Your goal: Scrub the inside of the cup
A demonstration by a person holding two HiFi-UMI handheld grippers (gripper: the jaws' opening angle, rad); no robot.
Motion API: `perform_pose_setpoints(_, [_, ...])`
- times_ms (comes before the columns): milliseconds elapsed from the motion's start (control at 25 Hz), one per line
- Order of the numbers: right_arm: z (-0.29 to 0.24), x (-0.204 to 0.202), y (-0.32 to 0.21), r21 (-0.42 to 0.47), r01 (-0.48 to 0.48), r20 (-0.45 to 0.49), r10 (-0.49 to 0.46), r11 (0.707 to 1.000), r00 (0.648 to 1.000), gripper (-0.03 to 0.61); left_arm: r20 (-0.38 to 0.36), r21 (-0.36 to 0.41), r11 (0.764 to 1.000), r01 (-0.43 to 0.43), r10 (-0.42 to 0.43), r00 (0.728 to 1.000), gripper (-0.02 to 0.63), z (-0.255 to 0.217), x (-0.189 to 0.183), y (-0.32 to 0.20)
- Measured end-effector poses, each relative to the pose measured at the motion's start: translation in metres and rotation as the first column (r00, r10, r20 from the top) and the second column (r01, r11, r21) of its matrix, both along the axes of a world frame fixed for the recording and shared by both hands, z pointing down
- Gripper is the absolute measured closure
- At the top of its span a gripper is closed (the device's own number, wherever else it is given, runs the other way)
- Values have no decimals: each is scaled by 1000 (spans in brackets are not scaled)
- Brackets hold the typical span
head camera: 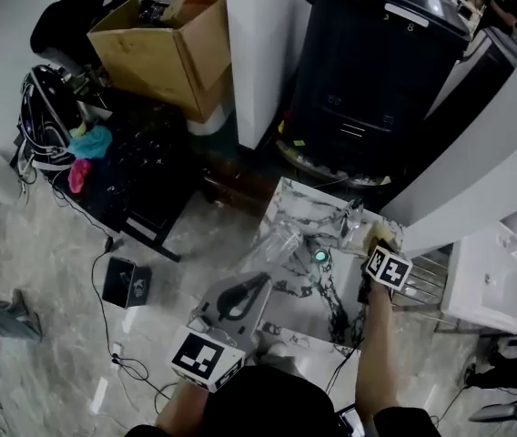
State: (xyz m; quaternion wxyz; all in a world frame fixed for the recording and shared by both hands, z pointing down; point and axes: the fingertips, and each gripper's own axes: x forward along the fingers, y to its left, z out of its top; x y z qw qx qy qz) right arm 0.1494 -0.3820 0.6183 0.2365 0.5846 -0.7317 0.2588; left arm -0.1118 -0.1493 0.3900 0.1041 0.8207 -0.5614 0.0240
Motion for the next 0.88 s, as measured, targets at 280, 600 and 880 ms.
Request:
perform_pose_setpoints(280, [-225, -34, 123, 585, 223, 247, -433, 780, 867, 511, -79, 72, 962, -263, 268, 960, 588, -21, 58, -24])
perform_pose_setpoints(600, [-285, -43, 197, 658, 447, -22, -578, 605, 816, 511, -75, 86, 825, -559, 565, 822, 588, -27, 121, -26])
perform_pose_setpoints(880, [-295, -112, 261, 384, 885, -465, -773, 263, 432, 509, 142, -45, 556, -830, 826, 546, 588, 4, 153, 17])
